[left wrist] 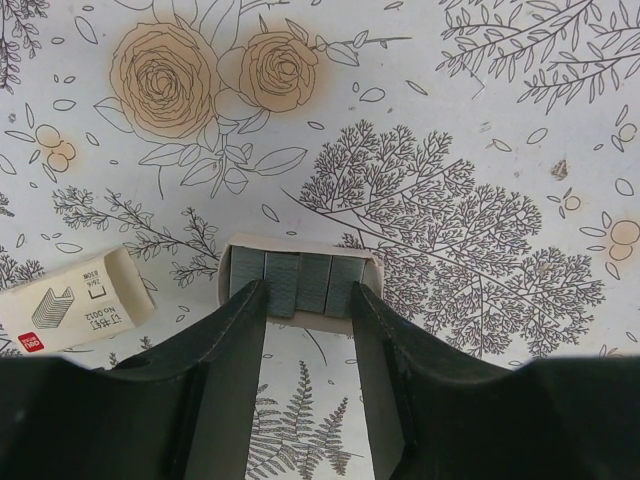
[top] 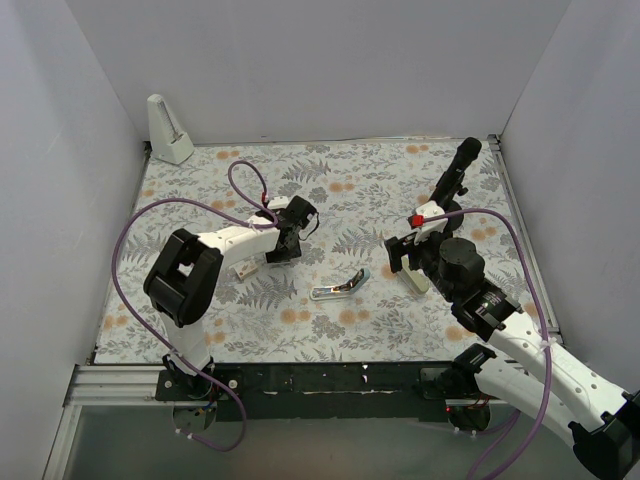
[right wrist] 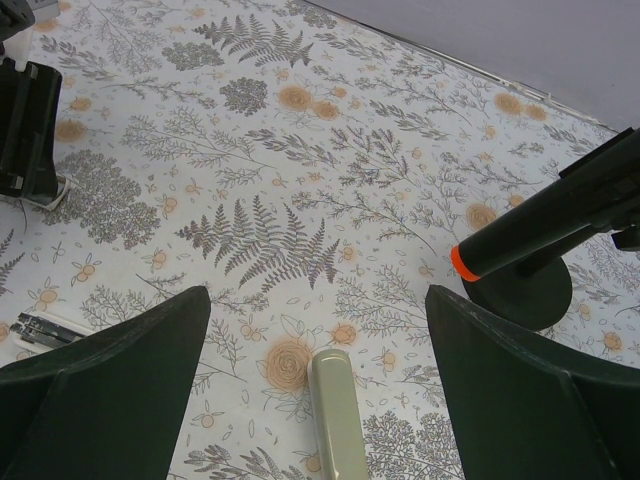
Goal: Load the staples into the stapler
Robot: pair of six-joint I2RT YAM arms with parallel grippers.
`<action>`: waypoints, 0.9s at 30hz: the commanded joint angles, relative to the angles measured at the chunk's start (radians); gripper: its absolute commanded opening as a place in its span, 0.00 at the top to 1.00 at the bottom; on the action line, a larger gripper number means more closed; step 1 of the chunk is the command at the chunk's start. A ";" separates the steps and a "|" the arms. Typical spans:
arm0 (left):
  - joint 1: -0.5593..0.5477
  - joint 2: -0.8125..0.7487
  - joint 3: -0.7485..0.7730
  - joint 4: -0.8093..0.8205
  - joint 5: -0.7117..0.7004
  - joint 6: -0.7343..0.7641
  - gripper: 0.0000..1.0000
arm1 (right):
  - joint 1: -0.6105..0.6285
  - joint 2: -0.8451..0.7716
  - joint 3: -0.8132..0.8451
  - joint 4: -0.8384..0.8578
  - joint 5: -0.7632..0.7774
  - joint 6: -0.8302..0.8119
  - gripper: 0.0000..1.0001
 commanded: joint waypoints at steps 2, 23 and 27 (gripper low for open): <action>0.009 0.002 -0.013 0.012 0.023 -0.003 0.61 | 0.002 0.002 0.009 0.029 0.009 0.005 0.03; 0.009 -0.116 -0.025 0.118 0.198 0.031 0.61 | 0.002 0.016 0.015 0.024 -0.006 0.002 0.03; 0.009 -0.130 -0.028 0.069 0.110 -0.021 0.59 | 0.002 0.022 0.019 0.019 -0.023 0.002 0.04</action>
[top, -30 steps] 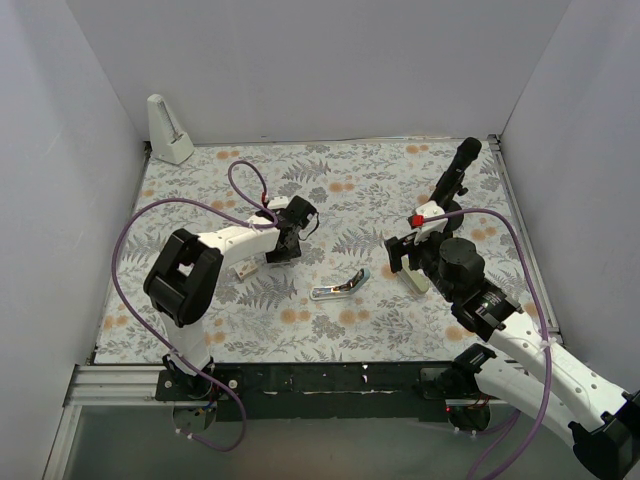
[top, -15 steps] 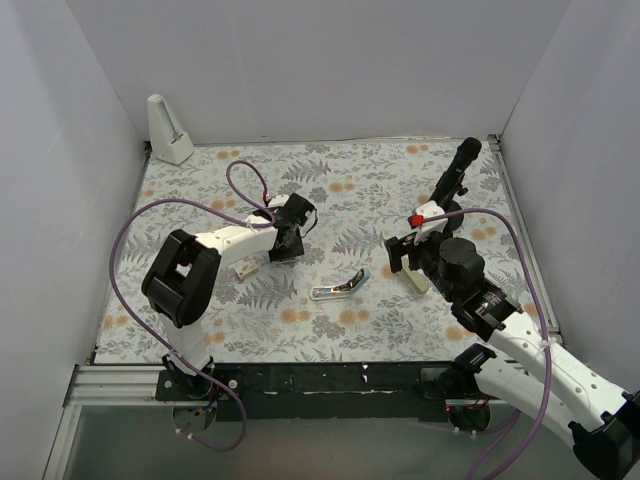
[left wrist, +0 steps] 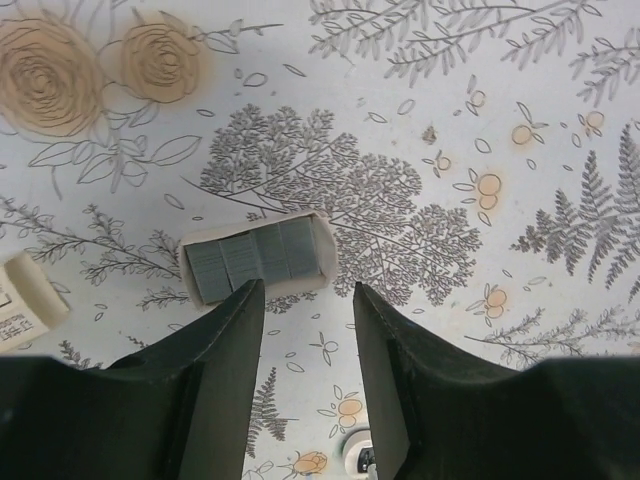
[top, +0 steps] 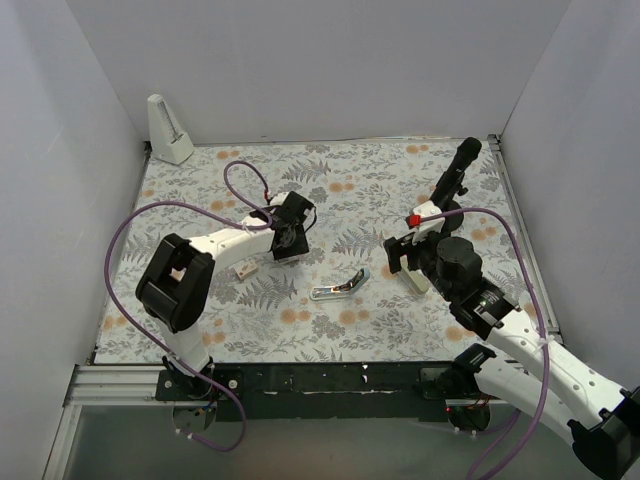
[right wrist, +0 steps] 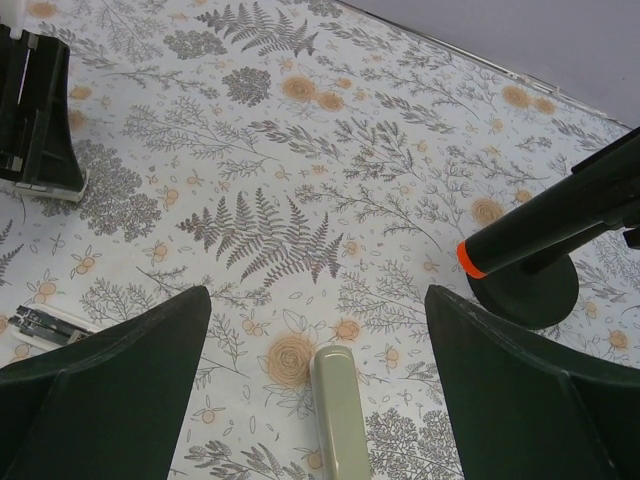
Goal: Load the staples into the stapler
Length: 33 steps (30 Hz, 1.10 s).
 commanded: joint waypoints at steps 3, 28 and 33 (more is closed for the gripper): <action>0.009 -0.079 -0.008 -0.088 -0.158 -0.098 0.59 | 0.000 0.011 0.022 0.020 -0.024 0.002 0.04; 0.057 -0.101 -0.111 -0.036 -0.112 -0.113 0.79 | 0.002 0.019 0.026 0.014 -0.032 -0.003 0.04; 0.057 -0.096 -0.122 -0.025 -0.102 -0.112 0.81 | 0.002 0.021 0.026 0.012 -0.032 -0.003 0.04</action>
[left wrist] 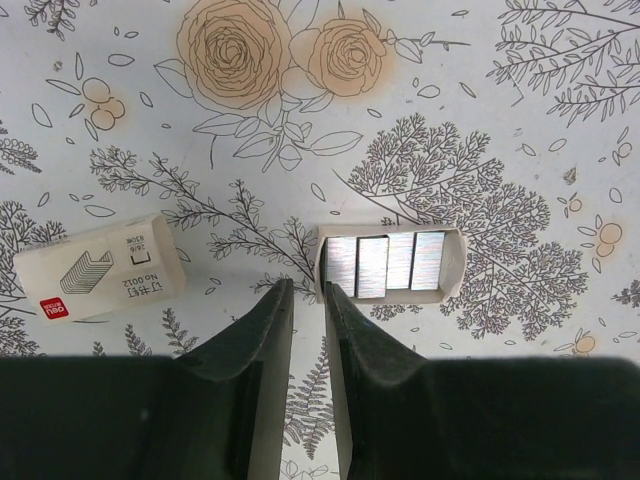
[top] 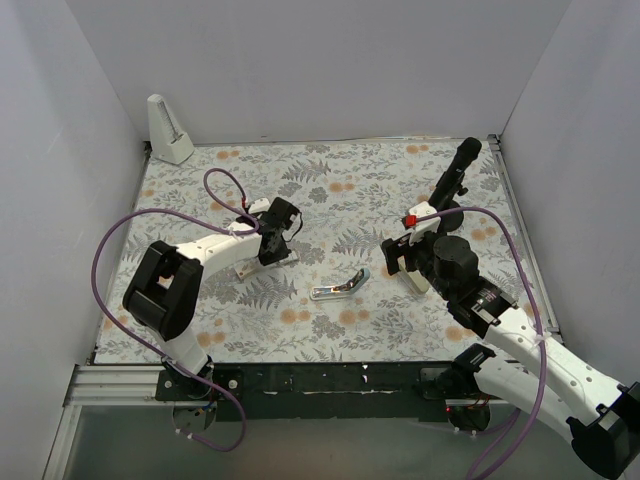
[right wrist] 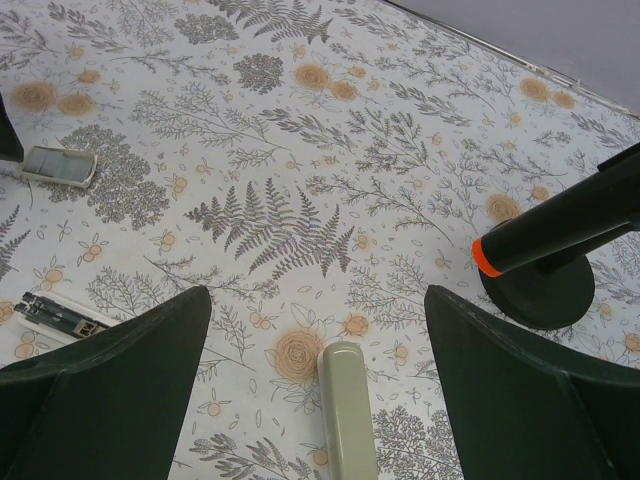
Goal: Load the staples into the stapler
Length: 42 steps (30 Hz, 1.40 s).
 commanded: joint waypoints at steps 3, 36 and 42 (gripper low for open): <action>0.007 -0.009 -0.013 0.027 0.007 0.004 0.82 | 0.002 -0.007 0.026 0.016 -0.004 -0.001 0.04; 0.037 -0.028 -0.056 0.084 0.058 0.012 1.00 | 0.002 -0.002 0.029 0.013 -0.006 -0.002 0.04; 0.036 -0.034 -0.019 0.019 0.015 0.038 1.00 | 0.000 -0.001 0.029 0.013 -0.007 -0.002 0.04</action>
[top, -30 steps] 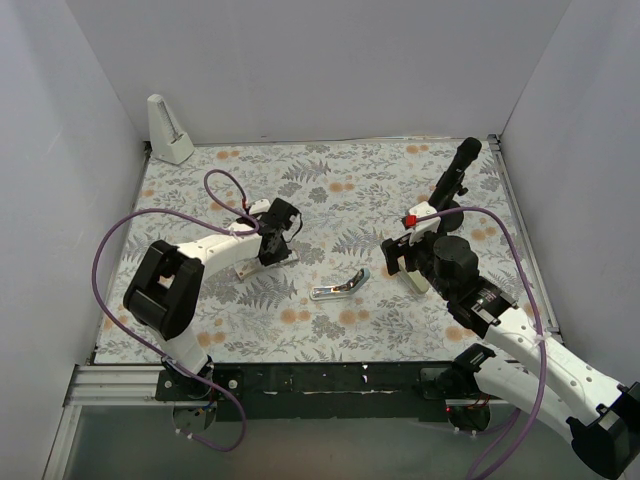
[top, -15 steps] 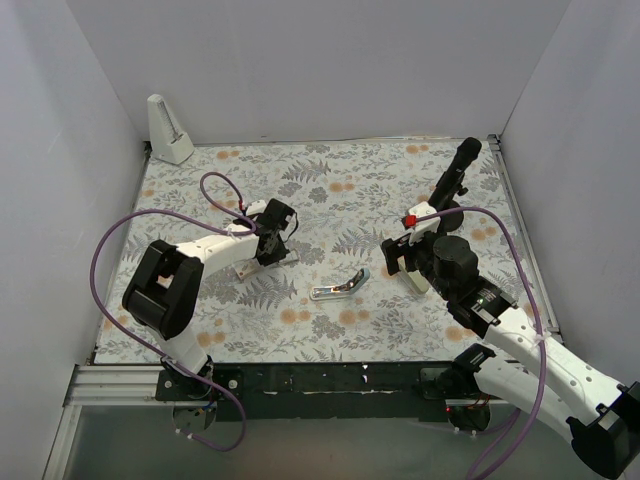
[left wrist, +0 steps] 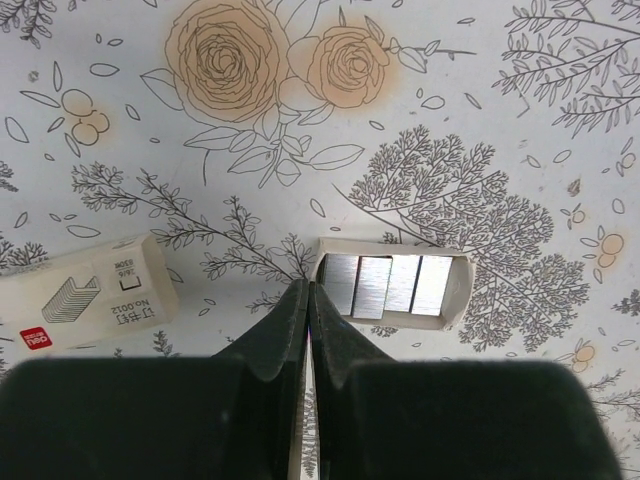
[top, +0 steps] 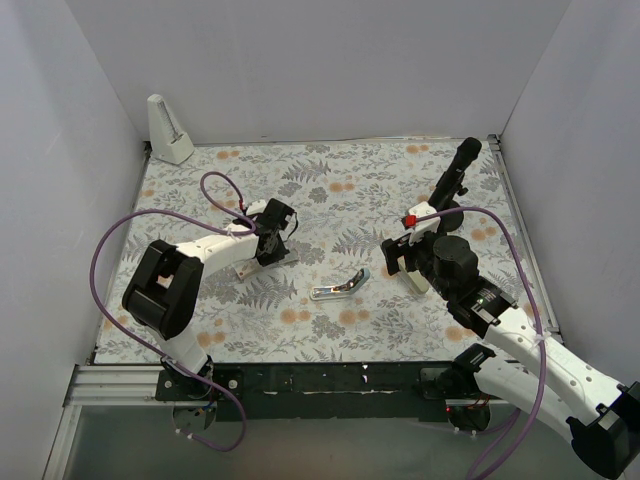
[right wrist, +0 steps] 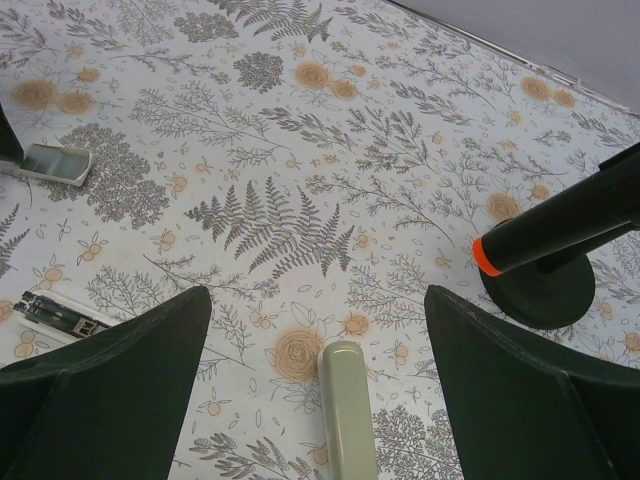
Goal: Load the staples into the stapler
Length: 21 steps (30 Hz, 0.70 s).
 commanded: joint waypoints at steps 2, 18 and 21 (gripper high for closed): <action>0.003 -0.041 0.057 -0.107 -0.060 0.038 1.00 | 0.002 -0.002 0.029 0.016 -0.010 -0.002 0.04; -0.058 -0.100 0.111 -0.229 -0.123 0.070 1.00 | 0.002 0.008 0.029 0.016 -0.008 -0.004 0.04; -0.058 -0.085 0.109 -0.241 -0.123 0.074 1.00 | 0.002 0.013 0.030 0.014 -0.011 -0.004 0.04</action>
